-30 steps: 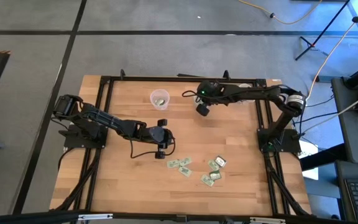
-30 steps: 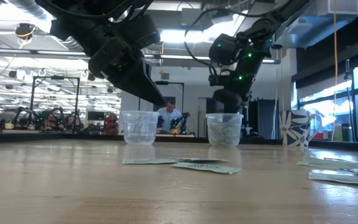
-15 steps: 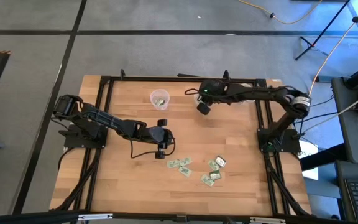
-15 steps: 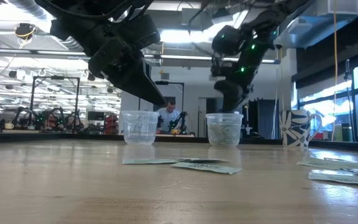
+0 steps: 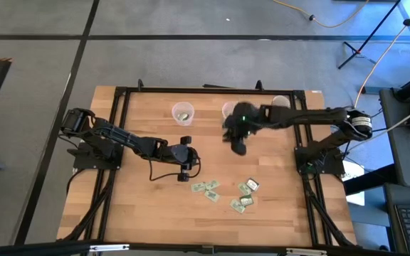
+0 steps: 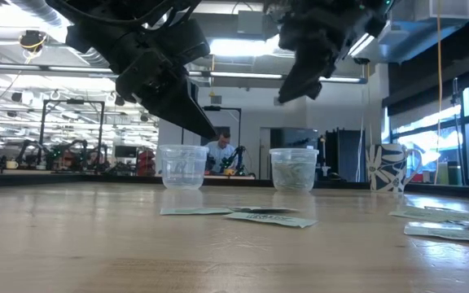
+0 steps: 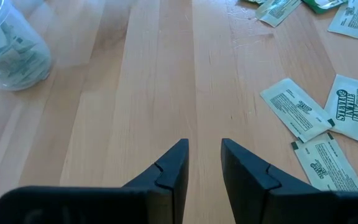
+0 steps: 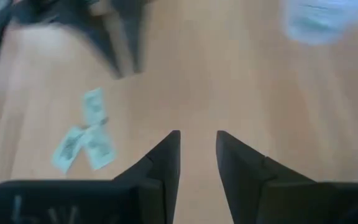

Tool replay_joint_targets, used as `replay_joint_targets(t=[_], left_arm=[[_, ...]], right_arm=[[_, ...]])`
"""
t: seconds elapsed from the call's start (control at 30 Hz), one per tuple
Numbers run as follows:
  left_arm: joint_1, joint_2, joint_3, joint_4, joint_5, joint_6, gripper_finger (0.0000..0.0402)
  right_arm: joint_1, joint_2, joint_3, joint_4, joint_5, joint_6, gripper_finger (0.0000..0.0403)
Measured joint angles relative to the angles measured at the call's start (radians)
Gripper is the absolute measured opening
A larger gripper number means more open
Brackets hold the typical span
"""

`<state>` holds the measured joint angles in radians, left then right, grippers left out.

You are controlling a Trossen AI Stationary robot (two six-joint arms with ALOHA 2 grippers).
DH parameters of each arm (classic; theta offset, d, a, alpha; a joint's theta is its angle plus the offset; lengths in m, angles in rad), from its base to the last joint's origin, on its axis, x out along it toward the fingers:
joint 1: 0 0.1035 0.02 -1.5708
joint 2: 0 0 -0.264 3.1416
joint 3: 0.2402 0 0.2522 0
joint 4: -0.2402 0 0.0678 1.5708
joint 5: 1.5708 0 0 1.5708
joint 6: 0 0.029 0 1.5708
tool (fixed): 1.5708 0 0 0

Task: Pick and place Stevia / Truvia into bins
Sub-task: Put the stevia packet into the right transparent container

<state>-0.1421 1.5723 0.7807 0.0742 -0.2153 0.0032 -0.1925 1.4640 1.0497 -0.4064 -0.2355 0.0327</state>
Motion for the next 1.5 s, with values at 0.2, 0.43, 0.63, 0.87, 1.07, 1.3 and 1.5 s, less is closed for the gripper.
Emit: replay_joint_targets(t=[0.2, 0.43, 0.63, 0.87, 1.07, 1.3, 1.5], left_arm=[[0.000, 0.000, 0.000, -0.003, 0.000, 0.000, 0.0088], [0.000, 0.000, 0.000, -0.003, 0.000, 0.000, 0.0088], [0.000, 0.000, 0.000, -0.004, 0.000, -0.008, 0.0088], [0.000, 0.000, 0.000, -0.003, 0.000, -0.008, 0.0088], [0.000, 0.000, 0.000, -0.003, 0.000, -0.008, 0.0088], [0.000, 0.000, 0.000, -0.003, 0.000, -0.008, 0.0088], [0.000, 0.000, 0.000, -0.003, 0.000, -0.008, 0.0088]], right_arm=[[0.185, 0.039, -0.078, 0.151, 0.040, -0.079, 0.0097], [0.330, 0.139, -0.164, 0.432, 0.112, -0.105, 0.0067], [0.375, 0.264, -0.180, 0.543, 0.122, -0.121, 0.0057], [0.408, 0.334, -0.180, 0.546, 0.122, -0.139, 0.0056], [0.428, 0.378, -0.180, 0.552, 0.192, -0.194, 0.0056], [0.427, 0.430, -0.176, 0.569, 0.218, -0.196, 0.0056], [0.428, 0.446, -0.174, 0.550, 0.235, -0.199, 0.0056]])
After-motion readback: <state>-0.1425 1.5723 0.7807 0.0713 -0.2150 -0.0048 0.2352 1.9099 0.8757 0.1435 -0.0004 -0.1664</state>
